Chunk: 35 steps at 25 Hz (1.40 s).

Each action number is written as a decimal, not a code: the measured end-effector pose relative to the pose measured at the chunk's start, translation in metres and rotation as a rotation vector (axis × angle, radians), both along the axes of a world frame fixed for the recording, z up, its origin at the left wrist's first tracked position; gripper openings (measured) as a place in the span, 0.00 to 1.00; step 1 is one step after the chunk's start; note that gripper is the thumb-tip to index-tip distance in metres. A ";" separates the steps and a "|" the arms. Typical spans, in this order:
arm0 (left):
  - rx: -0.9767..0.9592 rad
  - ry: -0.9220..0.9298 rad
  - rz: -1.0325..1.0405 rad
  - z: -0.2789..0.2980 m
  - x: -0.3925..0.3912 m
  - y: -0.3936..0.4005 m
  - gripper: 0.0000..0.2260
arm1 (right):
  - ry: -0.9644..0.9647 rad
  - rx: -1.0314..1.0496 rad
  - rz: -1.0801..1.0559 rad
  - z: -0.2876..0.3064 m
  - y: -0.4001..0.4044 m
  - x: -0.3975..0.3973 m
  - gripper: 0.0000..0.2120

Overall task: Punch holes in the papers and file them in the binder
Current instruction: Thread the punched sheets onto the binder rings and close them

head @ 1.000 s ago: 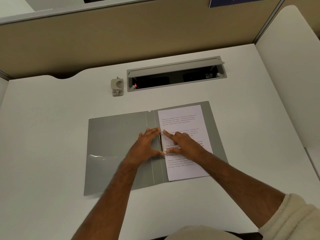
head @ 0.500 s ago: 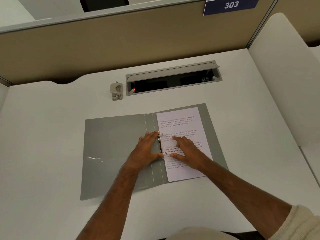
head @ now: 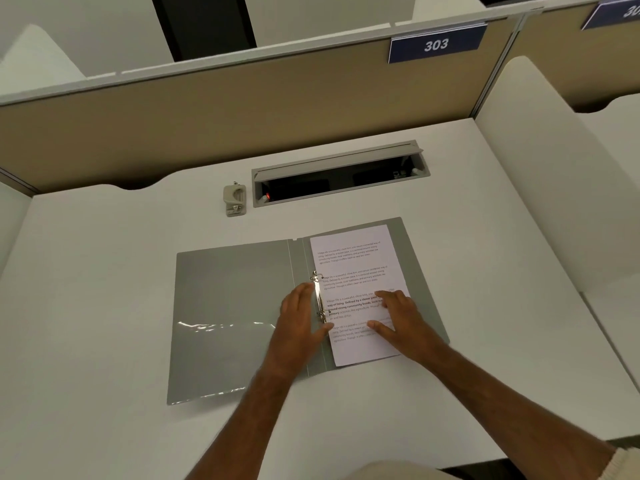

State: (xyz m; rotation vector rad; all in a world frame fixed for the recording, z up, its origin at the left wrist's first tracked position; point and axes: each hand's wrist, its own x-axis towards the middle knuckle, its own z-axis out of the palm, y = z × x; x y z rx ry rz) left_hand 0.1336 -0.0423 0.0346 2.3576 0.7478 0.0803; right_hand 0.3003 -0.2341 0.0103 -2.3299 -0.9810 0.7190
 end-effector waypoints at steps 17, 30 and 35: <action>-0.006 0.156 -0.258 -0.021 -0.021 -0.077 0.37 | 0.039 -0.124 -0.389 0.008 -0.038 -0.021 0.33; -0.025 0.170 -0.294 -0.019 -0.023 -0.070 0.38 | 0.629 0.124 -0.675 0.022 -0.018 -0.015 0.31; -0.055 0.257 -0.278 -0.010 -0.021 -0.069 0.50 | 0.797 0.251 -0.645 0.023 -0.014 -0.018 0.23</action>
